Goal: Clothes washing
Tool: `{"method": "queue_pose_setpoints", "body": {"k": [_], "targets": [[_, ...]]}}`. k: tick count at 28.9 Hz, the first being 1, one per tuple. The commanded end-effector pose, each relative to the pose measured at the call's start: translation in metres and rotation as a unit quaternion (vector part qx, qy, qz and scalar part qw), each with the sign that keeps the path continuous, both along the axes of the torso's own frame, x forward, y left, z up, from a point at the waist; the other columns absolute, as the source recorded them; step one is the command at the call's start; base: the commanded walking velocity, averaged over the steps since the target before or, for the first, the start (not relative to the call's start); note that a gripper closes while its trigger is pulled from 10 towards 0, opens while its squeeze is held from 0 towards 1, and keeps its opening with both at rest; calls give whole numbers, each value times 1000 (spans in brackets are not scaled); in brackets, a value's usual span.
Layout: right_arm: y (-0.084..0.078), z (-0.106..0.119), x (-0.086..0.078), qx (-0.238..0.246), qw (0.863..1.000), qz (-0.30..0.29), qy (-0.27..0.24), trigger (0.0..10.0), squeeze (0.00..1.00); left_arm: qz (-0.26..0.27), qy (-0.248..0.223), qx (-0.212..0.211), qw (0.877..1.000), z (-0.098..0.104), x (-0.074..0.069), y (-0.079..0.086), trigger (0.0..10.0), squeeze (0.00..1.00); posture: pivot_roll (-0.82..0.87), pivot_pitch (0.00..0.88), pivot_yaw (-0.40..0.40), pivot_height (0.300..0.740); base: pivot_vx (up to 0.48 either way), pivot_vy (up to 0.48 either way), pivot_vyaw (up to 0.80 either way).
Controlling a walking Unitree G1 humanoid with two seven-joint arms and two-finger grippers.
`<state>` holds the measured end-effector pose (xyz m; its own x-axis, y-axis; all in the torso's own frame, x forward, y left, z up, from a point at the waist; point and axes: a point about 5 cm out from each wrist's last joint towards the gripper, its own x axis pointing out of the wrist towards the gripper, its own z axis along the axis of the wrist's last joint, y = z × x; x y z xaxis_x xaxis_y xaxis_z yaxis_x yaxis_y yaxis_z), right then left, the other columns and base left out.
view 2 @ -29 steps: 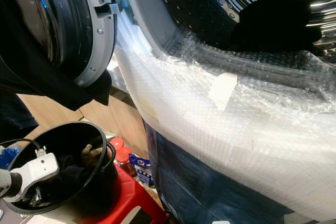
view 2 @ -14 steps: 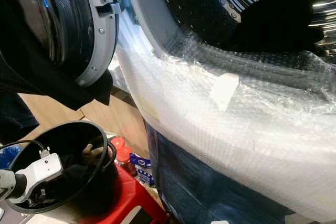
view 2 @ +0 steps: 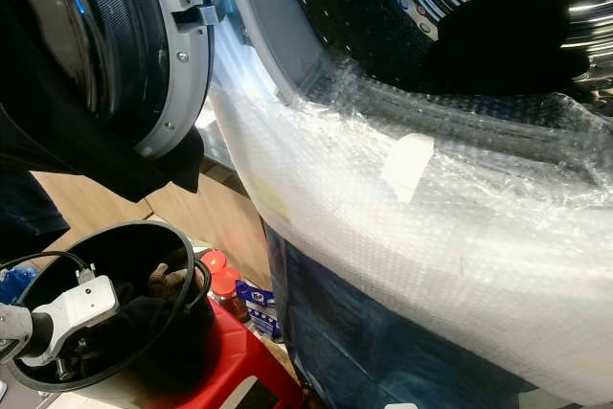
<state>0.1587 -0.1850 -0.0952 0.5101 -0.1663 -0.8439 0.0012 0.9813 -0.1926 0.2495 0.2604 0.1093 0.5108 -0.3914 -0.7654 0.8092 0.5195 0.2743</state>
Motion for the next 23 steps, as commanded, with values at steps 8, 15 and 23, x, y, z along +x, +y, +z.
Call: {"method": "queue_pose_setpoints", "body": {"k": [8, 15, 23], "targets": [[2, -3, -7, 6, 1000, -5, 6, 10000, 0, -12, -6, 3, 1000, 2, 2, -3, 0, 0, 98, 79, 126, 740, 0, 0, 0], [2, -3, -9, 8, 1000, -11, 7, 10000, 0, -22, -8, -8, 1000, 9, 4, -7, 0, 0, 96, 54, 133, 740, 0, 0, 0], [7, -2, -4, 14, 1000, -4, 2, 10000, 0, -36, -30, -36, 998, 40, 10, -7, 0, 0, 99, 28, 141, 740, 0, 0, 0]]}}
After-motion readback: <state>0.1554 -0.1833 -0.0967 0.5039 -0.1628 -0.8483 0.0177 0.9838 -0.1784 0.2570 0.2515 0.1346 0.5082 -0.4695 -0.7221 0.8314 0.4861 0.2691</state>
